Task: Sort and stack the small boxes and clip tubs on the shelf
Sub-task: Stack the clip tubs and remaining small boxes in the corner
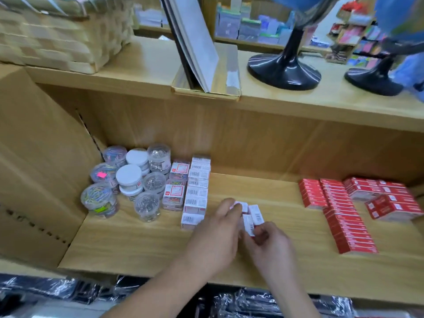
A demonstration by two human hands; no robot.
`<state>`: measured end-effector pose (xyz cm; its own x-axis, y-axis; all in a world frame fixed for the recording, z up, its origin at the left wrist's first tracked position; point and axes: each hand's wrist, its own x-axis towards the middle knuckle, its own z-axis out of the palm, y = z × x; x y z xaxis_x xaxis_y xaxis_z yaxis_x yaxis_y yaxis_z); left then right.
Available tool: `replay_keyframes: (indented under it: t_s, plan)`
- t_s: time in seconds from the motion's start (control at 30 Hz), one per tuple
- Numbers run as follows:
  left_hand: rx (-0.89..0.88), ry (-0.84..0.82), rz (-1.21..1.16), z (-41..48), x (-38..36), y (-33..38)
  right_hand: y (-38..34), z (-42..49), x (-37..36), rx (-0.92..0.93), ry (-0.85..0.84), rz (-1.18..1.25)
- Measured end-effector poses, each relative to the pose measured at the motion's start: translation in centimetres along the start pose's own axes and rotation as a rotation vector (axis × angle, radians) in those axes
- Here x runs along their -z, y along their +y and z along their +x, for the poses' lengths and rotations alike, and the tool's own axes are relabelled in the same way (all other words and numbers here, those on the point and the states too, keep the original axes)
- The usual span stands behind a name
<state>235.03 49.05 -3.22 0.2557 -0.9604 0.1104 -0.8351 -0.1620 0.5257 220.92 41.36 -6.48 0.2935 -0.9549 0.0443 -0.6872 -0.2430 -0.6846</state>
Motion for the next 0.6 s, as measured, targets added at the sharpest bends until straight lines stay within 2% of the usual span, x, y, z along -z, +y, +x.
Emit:
replay_keyframes:
  t_s: [0.1, 0.27, 0.33, 0.43, 0.6]
  plan:
    - [0.069, -0.116, 0.211, 4.1, -1.5, 0.4, 0.8, 0.0, 1.1, 0.017, -0.059, 0.105]
    - [0.089, -0.126, 0.307, 4.1, -3.1, 0.0, 2.8, 0.0, 3.3, -0.036, -0.084, 0.373]
    - [0.092, -0.095, 0.239, 2.4, -3.0, -0.3, 3.6, -0.2, 3.6, -0.051, -0.093, 0.444]
    - [0.057, -0.014, -0.014, -1.0, -2.8, -1.1, 3.8, -0.8, 3.1, -0.033, -0.089, 0.472]
    - [0.176, 0.052, -0.312, -5.9, -2.4, -3.6, 3.1, -1.3, 1.3, 0.24, -0.141, 0.307]
